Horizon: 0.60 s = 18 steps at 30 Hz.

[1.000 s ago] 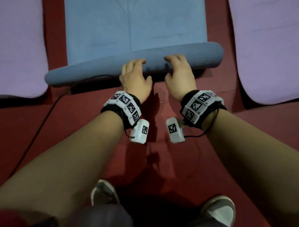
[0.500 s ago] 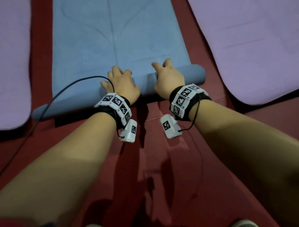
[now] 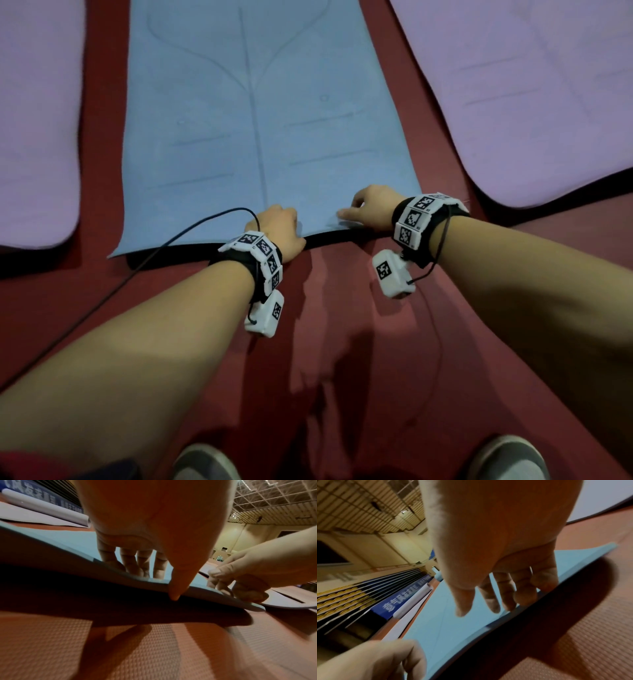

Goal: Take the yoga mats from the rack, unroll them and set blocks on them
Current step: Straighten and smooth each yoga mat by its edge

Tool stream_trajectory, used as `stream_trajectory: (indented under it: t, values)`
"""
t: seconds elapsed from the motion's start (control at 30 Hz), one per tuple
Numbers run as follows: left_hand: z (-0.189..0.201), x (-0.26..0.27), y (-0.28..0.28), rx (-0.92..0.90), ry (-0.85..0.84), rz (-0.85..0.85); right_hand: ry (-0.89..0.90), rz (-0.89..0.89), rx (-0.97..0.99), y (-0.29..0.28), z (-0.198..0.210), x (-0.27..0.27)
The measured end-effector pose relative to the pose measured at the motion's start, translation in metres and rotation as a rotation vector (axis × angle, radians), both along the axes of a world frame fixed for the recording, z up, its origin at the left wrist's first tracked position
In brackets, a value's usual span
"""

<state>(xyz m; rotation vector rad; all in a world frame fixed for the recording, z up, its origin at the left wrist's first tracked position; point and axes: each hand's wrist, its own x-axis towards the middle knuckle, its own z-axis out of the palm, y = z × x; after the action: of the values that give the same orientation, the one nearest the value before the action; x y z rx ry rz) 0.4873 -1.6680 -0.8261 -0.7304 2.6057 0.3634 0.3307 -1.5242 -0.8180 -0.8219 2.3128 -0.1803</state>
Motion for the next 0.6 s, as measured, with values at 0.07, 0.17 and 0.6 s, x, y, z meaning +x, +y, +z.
stream_trajectory:
  t: [0.07,0.17,0.6]
  values:
    - [-0.004,0.004,0.001,0.022,0.000,-0.001,0.062,-0.096,-0.011,0.009,-0.001,-0.007]
    - [-0.011,0.012,0.000,0.032,-0.004,-0.047,0.130,-0.297,0.045,0.031,-0.006,-0.020]
    - [0.000,0.007,0.005,-0.141,0.060,-0.048,-0.028,-0.871,0.074,0.059,-0.016,-0.029]
